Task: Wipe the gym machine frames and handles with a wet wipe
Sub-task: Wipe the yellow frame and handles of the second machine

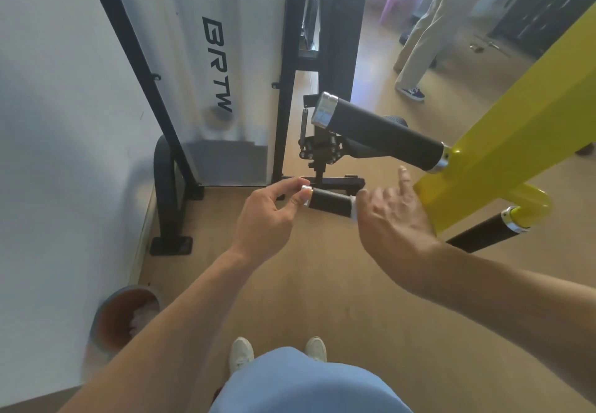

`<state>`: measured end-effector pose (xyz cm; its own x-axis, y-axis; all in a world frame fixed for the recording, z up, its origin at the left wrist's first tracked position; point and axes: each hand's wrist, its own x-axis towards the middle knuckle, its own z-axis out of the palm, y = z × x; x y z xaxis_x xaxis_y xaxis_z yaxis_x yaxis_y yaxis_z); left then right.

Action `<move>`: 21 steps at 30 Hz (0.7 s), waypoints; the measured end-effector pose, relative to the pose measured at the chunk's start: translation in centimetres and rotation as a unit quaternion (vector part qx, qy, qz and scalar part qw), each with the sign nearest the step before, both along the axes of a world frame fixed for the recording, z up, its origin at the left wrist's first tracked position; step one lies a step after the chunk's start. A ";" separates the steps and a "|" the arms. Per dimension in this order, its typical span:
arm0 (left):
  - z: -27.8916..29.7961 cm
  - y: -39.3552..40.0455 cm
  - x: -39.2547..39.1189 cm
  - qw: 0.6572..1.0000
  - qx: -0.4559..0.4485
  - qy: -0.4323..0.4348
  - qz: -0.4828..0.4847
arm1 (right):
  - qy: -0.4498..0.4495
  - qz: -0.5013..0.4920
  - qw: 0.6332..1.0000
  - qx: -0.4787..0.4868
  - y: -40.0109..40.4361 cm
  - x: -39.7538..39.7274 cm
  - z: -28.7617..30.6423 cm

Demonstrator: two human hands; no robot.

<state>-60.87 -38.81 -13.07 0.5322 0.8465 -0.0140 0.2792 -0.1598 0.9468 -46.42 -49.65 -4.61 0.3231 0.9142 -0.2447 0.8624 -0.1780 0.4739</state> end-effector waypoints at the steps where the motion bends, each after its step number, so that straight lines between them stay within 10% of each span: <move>1: -0.1 -0.2 0.0 1.000 0.000 0.000 -0.002 | -0.041 -0.001 0.999 -0.026 -0.4 0.0 0.4; 9: 0.7 -0.5 0.1 1.000 0.006 -0.004 -0.006 | 0.232 0.036 0.963 0.133 3.1 -2.3 -1.9; 16: 1.2 -0.5 -0.1 0.999 -0.022 -0.021 0.013 | 0.103 0.015 0.994 0.044 -0.9 -1.3 2.6; 21: 2.5 0.3 -0.5 0.995 -0.090 -0.028 -0.019 | 0.400 0.009 0.894 0.201 -2.6 -3.8 9.5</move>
